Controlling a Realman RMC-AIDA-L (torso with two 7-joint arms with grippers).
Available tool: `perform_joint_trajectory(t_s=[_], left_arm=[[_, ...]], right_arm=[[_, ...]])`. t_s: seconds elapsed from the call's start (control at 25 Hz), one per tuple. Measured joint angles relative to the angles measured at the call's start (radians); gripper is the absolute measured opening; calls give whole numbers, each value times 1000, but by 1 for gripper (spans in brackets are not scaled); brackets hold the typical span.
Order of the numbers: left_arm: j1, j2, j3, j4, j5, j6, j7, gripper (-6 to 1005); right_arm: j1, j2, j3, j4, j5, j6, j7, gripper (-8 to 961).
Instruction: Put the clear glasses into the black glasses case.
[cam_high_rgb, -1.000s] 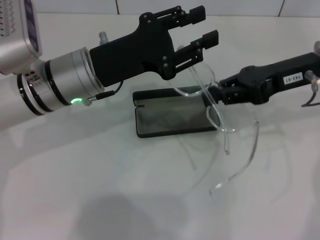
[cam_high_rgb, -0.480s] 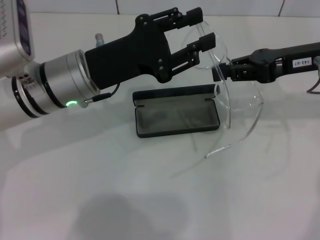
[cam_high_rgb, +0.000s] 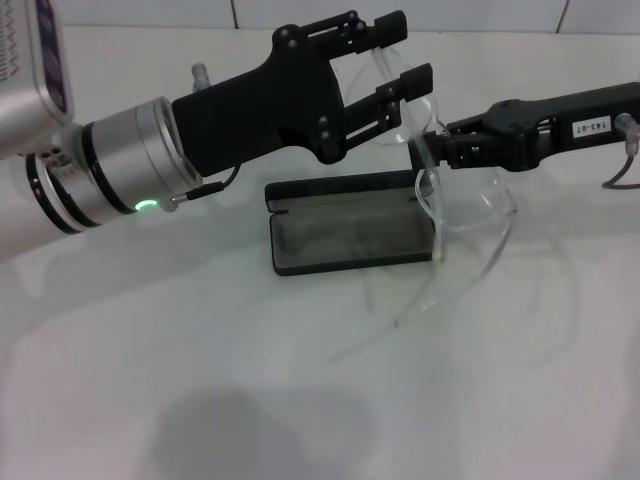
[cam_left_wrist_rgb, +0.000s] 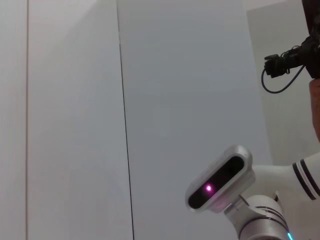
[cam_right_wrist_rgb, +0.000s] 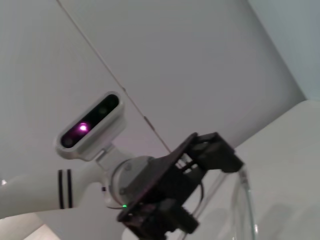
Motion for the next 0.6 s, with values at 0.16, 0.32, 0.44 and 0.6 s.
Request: perform_joint_trajectory(t_s=[0.16, 0.32, 0.44, 0.6], left_arm=[[4, 0, -2, 0, -2, 0, 1, 496], [10, 0, -5, 6, -8, 1, 7, 497], [11, 1, -6, 6, -11, 6, 20, 497], [12, 1, -6, 6, -8, 8, 31, 496]], right_arm=[[4, 3, 6, 1, 0, -26, 0, 123], [-2, 3, 8, 1, 20, -26, 6, 123], [-16, 1, 11, 1, 48, -15, 10, 124], [-34, 0, 35, 1, 62, 10, 13, 123]])
